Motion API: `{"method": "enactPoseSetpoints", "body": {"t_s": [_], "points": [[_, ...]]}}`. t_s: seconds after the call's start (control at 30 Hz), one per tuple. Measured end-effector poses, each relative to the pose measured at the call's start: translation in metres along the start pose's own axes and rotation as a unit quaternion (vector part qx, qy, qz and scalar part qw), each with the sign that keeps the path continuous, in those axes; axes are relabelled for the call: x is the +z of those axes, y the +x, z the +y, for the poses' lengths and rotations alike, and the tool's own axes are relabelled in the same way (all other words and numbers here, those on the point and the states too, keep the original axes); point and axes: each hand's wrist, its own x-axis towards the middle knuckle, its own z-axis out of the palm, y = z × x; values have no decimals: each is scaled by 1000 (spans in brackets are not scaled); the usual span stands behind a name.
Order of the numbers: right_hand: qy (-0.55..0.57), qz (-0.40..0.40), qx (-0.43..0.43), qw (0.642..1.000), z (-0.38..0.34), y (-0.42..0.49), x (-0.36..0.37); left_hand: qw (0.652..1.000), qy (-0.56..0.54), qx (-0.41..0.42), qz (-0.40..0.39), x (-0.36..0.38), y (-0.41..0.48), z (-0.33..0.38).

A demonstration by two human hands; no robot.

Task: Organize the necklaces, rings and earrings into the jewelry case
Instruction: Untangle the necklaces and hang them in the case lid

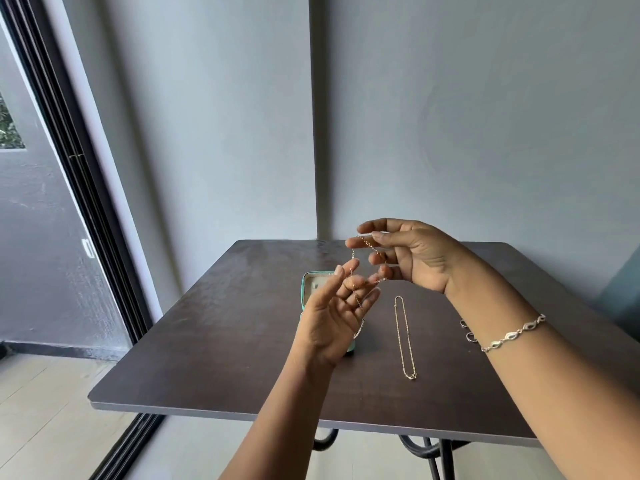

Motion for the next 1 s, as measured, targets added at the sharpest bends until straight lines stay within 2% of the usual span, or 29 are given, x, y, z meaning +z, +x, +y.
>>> {"method": "enactPoseSetpoints", "body": {"t_s": [0.17, 0.3, 0.47, 0.67, 0.87, 1.0], "points": [[82, 46, 20, 995, 28, -8, -17, 979, 188, -75, 14, 2, 2, 20], [146, 85, 32, 985, 61, -13, -21, 959, 266, -100, 17, 8, 10, 38], [121, 36, 46, 991, 87, -12, -12, 919, 361, -154, -22, 26, 15, 51], [141, -26, -15, 989, 90, -9, 4, 864, 428, -252, -83, 42, 15, 55], [166, -30, 4, 986, 101, -10, 5, 814, 517, -255, -75, 45, 16, 57], [188, 4, 42, 981, 115, -12, -2, 769, 608, -193, -29, 43, 21, 64]]}}
